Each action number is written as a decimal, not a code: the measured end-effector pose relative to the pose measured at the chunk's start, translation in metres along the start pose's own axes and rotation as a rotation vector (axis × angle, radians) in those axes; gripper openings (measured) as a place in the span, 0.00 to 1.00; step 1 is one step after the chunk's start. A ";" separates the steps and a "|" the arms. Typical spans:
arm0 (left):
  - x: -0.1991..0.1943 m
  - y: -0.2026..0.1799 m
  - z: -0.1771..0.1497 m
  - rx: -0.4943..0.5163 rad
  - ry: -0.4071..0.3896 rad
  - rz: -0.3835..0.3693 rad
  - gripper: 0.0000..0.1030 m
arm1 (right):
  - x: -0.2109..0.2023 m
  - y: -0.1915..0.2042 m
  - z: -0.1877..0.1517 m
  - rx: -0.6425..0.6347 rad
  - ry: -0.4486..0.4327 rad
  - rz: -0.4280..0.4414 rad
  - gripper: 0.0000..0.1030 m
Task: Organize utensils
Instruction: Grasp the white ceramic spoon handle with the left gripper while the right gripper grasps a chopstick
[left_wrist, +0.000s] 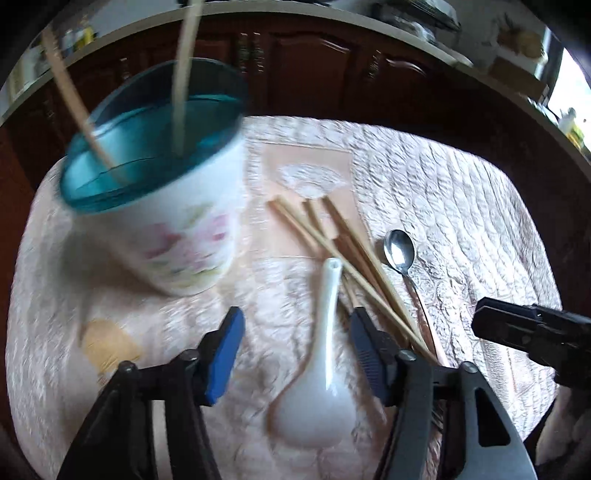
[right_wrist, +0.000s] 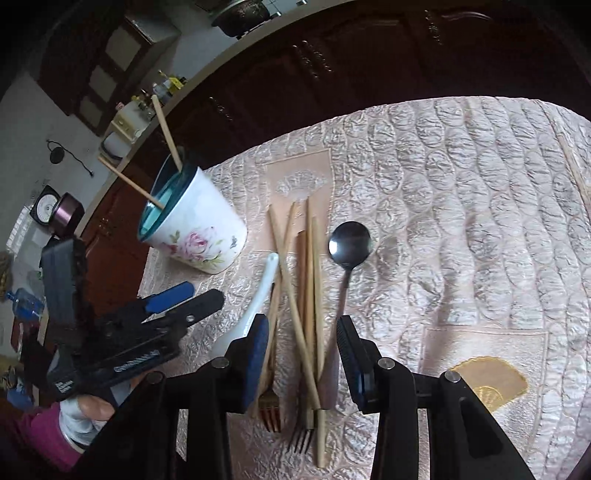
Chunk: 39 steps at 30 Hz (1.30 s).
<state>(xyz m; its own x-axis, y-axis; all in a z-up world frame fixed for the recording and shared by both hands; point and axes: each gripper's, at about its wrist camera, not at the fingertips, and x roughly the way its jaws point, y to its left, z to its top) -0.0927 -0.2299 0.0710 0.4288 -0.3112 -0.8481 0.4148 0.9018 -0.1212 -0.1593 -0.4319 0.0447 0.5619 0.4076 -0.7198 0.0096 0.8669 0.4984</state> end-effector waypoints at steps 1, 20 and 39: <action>0.006 -0.002 0.002 0.010 0.009 0.010 0.51 | 0.000 0.001 0.002 -0.008 0.000 -0.003 0.41; -0.001 0.055 -0.024 -0.080 0.092 0.014 0.11 | 0.080 0.049 0.017 -0.248 0.132 -0.114 0.15; -0.041 0.098 -0.064 -0.141 0.120 -0.019 0.11 | 0.039 0.069 -0.068 -0.162 0.274 0.058 0.11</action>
<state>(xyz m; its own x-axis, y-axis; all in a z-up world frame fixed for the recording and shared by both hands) -0.1208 -0.1099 0.0605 0.3200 -0.2986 -0.8991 0.3017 0.9318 -0.2021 -0.1932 -0.3367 0.0186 0.3140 0.5011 -0.8064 -0.1599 0.8651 0.4753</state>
